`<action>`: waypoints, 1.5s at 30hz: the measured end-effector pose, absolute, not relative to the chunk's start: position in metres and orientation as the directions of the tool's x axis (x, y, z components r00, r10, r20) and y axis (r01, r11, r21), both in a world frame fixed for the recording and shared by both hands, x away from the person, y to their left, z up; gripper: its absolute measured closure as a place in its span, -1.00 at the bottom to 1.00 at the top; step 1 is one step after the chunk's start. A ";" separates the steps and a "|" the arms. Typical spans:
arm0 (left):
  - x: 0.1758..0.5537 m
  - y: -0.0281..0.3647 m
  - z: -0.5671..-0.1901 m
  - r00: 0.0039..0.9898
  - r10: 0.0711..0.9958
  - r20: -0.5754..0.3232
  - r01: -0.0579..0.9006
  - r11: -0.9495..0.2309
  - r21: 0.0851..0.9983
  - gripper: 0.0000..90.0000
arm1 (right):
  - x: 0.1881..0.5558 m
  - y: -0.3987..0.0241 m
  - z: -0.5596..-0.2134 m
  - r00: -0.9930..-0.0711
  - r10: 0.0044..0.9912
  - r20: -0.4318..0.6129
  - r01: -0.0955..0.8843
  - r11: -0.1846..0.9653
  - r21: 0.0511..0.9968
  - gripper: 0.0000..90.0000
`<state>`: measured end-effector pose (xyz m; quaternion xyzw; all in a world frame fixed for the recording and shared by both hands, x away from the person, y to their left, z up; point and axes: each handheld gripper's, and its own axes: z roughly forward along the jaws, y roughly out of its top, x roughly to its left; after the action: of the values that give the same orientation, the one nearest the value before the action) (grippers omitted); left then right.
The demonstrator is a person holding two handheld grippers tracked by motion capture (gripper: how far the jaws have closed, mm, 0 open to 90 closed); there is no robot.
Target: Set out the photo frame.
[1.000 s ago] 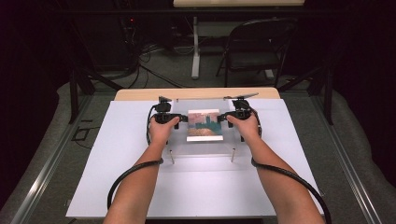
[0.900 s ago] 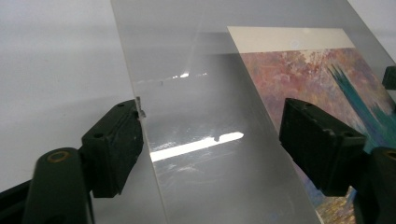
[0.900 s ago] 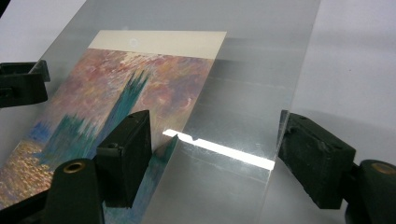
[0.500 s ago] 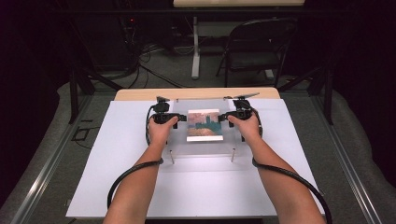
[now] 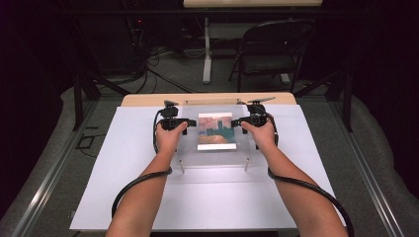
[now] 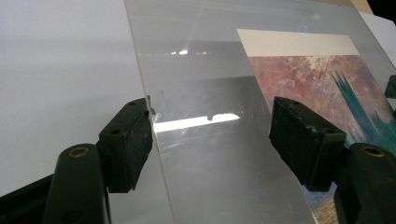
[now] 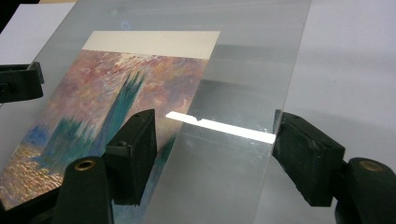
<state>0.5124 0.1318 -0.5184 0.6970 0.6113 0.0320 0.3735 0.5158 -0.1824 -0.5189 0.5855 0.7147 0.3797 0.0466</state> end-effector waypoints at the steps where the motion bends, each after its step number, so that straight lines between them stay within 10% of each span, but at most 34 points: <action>1: 0.511 0.133 -0.516 0.254 0.875 -0.413 0.826 0.025 0.563 -0.31 | 0.515 -0.182 -0.517 -0.316 0.872 0.374 0.798 0.031 0.601 -0.31; 45: 0.467 0.148 -0.465 0.359 0.860 -0.363 0.738 -0.023 0.675 0.09 | 0.470 -0.177 -0.465 -0.440 0.876 0.196 0.673 0.176 0.719 -0.28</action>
<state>0.4673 0.1483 -0.4651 0.7116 0.5612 0.0732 0.4163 0.4705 -0.1772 -0.4653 0.5126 0.7554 0.3862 0.1320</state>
